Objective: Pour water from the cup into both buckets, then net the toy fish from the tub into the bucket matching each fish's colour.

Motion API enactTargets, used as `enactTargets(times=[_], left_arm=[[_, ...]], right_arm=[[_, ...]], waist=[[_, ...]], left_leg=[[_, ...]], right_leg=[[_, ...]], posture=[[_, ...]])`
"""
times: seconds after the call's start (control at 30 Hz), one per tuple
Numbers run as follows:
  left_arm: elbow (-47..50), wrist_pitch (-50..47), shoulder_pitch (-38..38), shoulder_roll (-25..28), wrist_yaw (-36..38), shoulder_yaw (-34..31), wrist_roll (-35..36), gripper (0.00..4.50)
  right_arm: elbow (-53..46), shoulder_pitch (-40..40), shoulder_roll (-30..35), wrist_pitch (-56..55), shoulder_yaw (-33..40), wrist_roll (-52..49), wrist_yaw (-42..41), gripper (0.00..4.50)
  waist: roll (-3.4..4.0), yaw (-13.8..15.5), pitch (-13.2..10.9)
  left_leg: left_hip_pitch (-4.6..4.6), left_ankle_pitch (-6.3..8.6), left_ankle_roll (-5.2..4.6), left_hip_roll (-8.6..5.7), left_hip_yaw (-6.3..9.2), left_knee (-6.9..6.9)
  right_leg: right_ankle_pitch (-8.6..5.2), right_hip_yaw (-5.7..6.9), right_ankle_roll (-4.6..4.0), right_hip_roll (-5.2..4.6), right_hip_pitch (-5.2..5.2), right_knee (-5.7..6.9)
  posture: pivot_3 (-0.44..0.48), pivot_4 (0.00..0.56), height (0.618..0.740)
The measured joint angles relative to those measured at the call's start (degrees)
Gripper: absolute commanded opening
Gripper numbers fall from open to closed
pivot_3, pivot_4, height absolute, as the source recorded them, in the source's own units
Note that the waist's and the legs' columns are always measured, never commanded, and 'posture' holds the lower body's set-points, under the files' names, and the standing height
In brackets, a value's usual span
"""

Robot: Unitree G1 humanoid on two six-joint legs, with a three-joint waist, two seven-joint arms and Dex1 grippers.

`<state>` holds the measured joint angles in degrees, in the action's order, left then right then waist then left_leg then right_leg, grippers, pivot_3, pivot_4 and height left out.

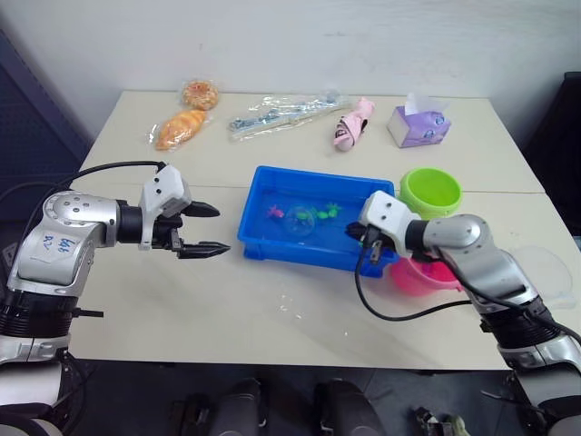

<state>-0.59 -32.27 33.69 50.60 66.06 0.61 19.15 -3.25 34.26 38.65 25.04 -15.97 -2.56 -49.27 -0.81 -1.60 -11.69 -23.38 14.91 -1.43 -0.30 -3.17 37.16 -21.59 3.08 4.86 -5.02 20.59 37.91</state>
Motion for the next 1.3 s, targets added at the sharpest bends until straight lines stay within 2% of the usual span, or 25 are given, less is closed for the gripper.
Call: enactTargets(times=[0.37, 0.63, 0.83, 1.07, 1.17, 1.3], left_arm=[[-1.92, 1.17, 1.35, 0.00, 0.31, 0.44, -0.63, 4.37], [-2.49, 1.54, 1.35, 0.38, 0.78, 0.32, -0.64, 4.37], [-2.50, 2.39, 1.36, 0.40, 0.75, 0.10, -0.62, 4.37], [-2.86, 3.04, 1.40, -0.18, 0.33, -0.51, -0.39, 4.37], [-3.40, 3.17, 2.02, -0.79, 0.43, -0.47, -0.17, 4.37], [-7.10, 5.64, 2.88, -0.60, 1.75, 0.19, -1.56, 4.37]], right_arm=[[0.64, 1.42, -4.76, -3.19, -3.09, 3.26, -1.80, 0.00], [-1.96, 2.30, -5.74, 6.45, -1.22, -3.02, -5.74, 0.00], [0.93, 7.62, -6.67, 18.30, 3.41, -9.55, -6.55, 0.00], [5.61, 7.86, -6.37, 29.43, 8.80, -15.15, -5.49, 0.00], [5.02, 7.34, -3.77, 26.83, 9.13, -14.28, -5.09, 0.00], [3.58, 6.47, -0.76, 15.90, 5.91, -8.65, -4.79, 0.00]], waist=[[0.00, 0.04, 0.00], [0.00, -0.01, 0.00], [0.00, 0.02, 0.00], [0.00, 0.06, 0.00], [0.00, 0.06, 0.00], [0.00, -0.16, 0.00]], left_leg=[[-0.01, 0.00, 0.00, 0.00, -0.01, 0.02], [-0.01, 0.00, 0.00, 0.00, 0.00, 0.01], [0.00, 0.00, 0.00, 0.01, 0.01, -0.03], [-0.04, 0.02, -0.04, 0.00, 0.00, -0.02], [-0.04, 0.03, -0.04, 0.00, 0.00, -0.03], [-0.02, 0.03, -0.03, -0.01, -0.13, -0.05]], right_leg=[[0.00, 0.00, 0.00, 0.00, 0.00, 0.04], [0.00, -0.01, 0.00, 0.00, 0.01, 0.03], [0.00, 0.00, 0.00, -0.01, 0.01, 0.05], [0.00, 0.00, 0.00, -0.02, 0.00, 0.06], [0.00, 0.00, 0.00, -0.02, 0.02, 0.03], [0.00, -0.06, 0.00, -0.02, 0.09, -0.01]], posture=[[0.000, 0.150, 0.739], [0.000, 0.150, 0.739], [0.000, 0.150, 0.739], [0.000, 0.150, 0.739], [0.000, 0.150, 0.739], [0.000, 0.150, 0.739]])
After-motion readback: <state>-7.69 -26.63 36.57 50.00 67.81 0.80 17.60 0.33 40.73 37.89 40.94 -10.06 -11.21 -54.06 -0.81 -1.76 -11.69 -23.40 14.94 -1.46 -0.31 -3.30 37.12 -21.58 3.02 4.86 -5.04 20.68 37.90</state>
